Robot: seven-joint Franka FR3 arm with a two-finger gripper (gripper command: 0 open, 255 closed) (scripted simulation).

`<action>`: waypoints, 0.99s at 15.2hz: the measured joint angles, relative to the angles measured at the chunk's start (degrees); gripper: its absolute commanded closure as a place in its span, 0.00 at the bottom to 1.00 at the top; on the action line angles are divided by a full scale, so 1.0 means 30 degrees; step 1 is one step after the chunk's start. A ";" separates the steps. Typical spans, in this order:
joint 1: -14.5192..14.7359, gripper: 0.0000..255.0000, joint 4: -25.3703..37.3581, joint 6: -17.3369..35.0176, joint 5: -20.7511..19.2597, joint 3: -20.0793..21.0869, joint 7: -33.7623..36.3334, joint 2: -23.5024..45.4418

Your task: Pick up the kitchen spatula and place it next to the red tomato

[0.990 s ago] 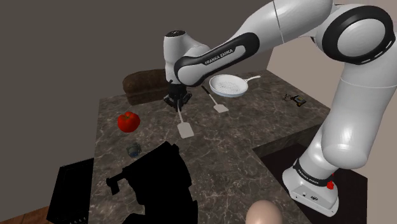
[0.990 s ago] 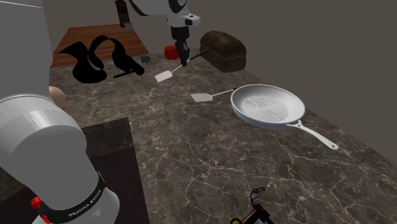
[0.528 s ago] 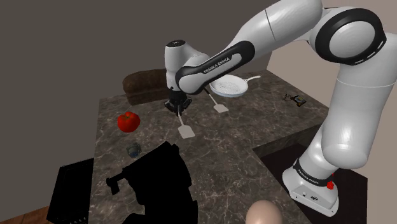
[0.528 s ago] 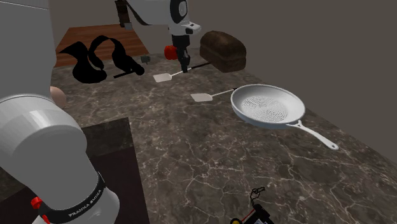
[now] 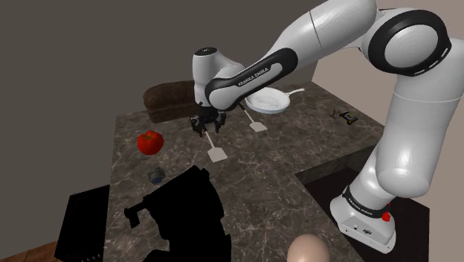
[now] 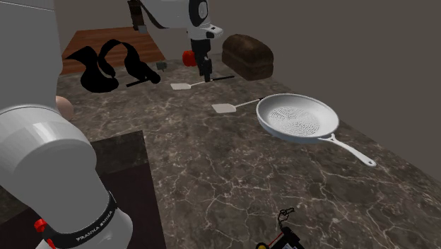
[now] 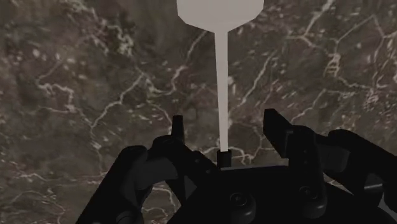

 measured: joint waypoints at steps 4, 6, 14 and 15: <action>0.0000 0.00 0.0000 0.0000 0.0000 0.0000 0.0000 0.0000; -0.0019 0.00 0.0177 -0.0553 0.0163 0.0069 -0.0090 -0.0396; -0.0070 0.00 0.0888 -0.2042 0.0519 0.0187 -0.0336 -0.1213; -0.0070 0.00 0.0890 -0.2047 0.0520 0.0187 -0.0337 -0.1216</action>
